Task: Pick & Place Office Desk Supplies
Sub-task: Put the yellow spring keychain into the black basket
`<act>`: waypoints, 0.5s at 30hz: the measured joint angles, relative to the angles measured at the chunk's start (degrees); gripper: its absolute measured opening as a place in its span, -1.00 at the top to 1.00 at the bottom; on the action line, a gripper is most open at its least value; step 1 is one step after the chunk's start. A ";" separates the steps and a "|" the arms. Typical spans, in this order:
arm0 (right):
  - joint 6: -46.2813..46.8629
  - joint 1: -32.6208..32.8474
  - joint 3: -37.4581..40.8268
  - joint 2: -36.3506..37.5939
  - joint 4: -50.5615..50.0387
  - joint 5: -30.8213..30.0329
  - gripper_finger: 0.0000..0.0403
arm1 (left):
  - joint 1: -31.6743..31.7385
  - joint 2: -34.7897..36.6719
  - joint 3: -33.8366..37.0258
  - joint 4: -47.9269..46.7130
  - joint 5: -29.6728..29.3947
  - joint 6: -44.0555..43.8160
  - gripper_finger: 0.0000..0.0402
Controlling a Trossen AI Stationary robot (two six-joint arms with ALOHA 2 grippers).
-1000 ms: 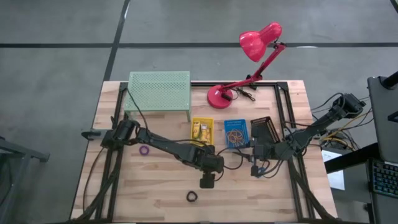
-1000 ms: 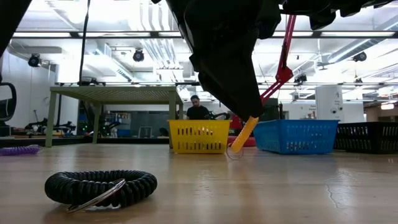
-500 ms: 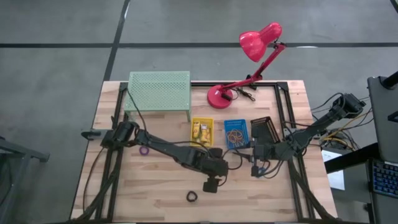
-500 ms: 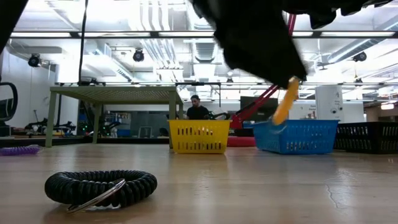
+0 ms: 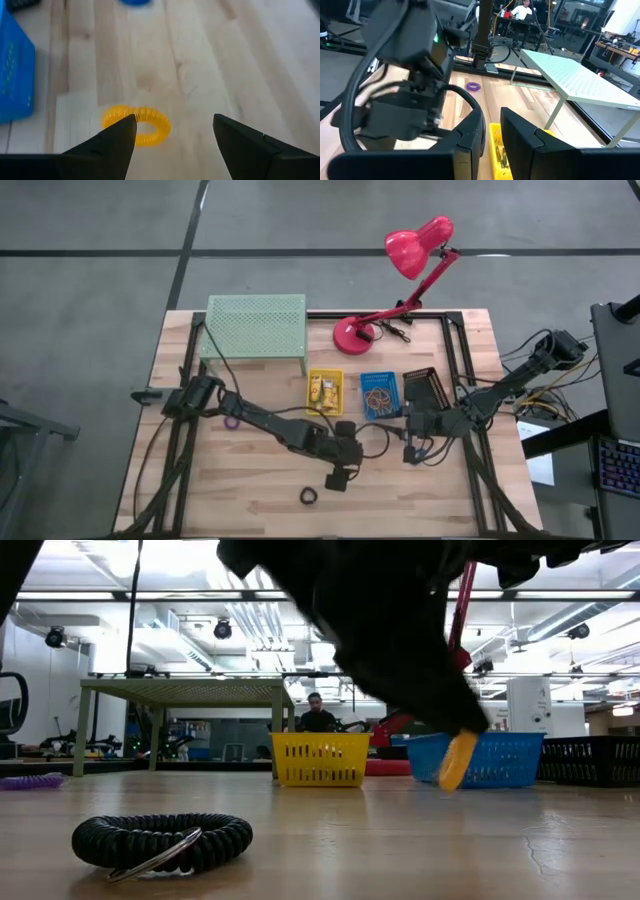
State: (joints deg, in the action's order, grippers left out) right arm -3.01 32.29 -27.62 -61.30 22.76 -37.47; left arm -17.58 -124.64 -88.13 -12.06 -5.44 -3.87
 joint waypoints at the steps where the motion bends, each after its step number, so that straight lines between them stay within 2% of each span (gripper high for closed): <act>1: 0.00 0.00 0.00 0.00 -0.02 0.00 0.66 | 0.04 0.00 0.66 0.22 -0.28 -0.64 -0.34; 15: 0.00 0.01 0.02 0.00 0.05 0.00 0.66 | 0.91 -0.02 3.08 -1.93 -0.56 -5.64 -0.33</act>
State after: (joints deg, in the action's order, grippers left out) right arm -3.01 32.30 -27.59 -61.30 22.81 -37.47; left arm -16.67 -124.66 -85.05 -13.99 -6.00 -9.51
